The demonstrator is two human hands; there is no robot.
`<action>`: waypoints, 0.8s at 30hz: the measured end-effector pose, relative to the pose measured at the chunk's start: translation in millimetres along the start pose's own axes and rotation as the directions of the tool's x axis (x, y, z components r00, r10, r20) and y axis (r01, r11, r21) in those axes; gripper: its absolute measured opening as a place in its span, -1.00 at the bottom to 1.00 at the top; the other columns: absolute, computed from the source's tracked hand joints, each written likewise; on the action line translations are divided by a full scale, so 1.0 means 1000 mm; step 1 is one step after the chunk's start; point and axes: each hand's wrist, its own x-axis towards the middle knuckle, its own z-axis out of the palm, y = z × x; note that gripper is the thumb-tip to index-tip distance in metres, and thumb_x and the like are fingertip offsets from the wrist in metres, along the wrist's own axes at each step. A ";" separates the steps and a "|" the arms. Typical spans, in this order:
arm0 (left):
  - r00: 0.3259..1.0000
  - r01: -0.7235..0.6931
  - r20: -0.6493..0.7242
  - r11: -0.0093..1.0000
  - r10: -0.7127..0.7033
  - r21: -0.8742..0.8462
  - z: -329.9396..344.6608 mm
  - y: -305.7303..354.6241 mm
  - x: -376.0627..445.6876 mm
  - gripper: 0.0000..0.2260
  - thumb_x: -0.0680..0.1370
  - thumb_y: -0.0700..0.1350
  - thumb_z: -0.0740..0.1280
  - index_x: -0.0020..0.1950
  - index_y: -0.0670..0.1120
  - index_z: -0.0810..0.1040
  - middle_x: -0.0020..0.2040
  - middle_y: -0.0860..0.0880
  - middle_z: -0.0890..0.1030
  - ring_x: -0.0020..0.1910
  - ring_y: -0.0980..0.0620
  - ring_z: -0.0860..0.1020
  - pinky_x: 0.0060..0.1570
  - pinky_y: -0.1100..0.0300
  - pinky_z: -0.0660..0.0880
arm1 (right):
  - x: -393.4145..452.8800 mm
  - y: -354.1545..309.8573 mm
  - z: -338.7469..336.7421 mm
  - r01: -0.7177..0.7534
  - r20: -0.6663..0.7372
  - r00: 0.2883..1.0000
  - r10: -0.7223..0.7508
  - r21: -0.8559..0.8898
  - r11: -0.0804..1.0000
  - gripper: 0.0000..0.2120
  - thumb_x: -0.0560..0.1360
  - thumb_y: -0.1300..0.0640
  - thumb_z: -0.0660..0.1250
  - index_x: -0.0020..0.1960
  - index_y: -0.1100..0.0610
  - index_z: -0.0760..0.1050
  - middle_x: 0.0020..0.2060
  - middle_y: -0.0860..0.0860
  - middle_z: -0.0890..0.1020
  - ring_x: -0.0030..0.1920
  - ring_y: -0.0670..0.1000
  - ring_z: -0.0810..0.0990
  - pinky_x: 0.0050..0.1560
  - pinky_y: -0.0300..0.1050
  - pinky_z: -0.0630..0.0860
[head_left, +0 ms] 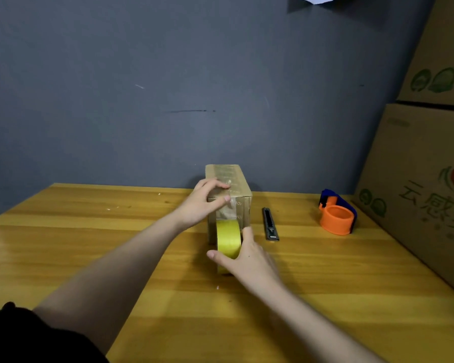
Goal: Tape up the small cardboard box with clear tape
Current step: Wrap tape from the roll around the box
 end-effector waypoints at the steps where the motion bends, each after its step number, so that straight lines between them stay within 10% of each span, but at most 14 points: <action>1: 1.000 -0.004 -0.011 1.000 0.004 -0.002 0.001 0.000 0.000 -0.76 0.53 0.00 0.33 0.18 0.13 0.46 0.40 -0.04 0.29 0.37 0.14 0.23 0.33 0.25 0.14 | 0.000 0.001 0.000 0.003 0.000 1.000 -0.003 -0.003 1.000 -0.37 0.30 -0.45 0.26 0.07 -0.02 0.17 0.04 0.03 0.61 0.03 0.17 0.60 -0.06 0.02 0.53; 15: 0.996 0.084 -0.028 0.985 -0.089 -0.151 0.004 0.010 -0.009 -0.71 0.58 0.02 0.22 0.30 0.09 0.46 0.53 0.00 0.13 0.52 0.06 0.07 0.38 0.18 0.06 | 0.035 0.025 -0.023 -0.097 -0.093 0.988 0.126 0.269 0.958 -0.27 0.37 -0.51 -0.11 0.09 0.03 0.47 -0.01 0.00 0.63 0.02 0.09 0.59 0.08 0.07 0.51; 18: 0.989 0.098 -0.097 0.985 -0.113 -0.142 0.005 0.011 -0.016 -0.66 0.59 0.01 0.21 0.38 0.12 0.41 0.55 0.04 0.06 0.53 0.07 0.03 0.41 0.17 0.06 | 0.057 0.044 -0.030 -0.149 -0.153 0.970 0.188 0.235 0.960 -0.60 0.54 -0.23 0.08 0.05 0.04 0.50 -0.08 0.03 0.66 -0.13 0.08 0.60 -0.16 -0.02 0.53; 24: 0.898 -0.179 -0.418 0.982 0.141 -0.053 0.014 0.065 -0.033 -0.84 0.59 -0.13 0.21 0.03 0.11 0.53 0.12 0.04 0.56 0.14 0.15 0.51 0.19 0.22 0.42 | 0.078 0.085 -0.048 -0.245 -0.220 0.935 0.280 0.171 0.954 -0.84 0.56 0.04 0.17 -0.02 0.04 0.51 -0.09 0.04 0.66 -0.18 0.08 0.57 -0.35 -0.16 0.37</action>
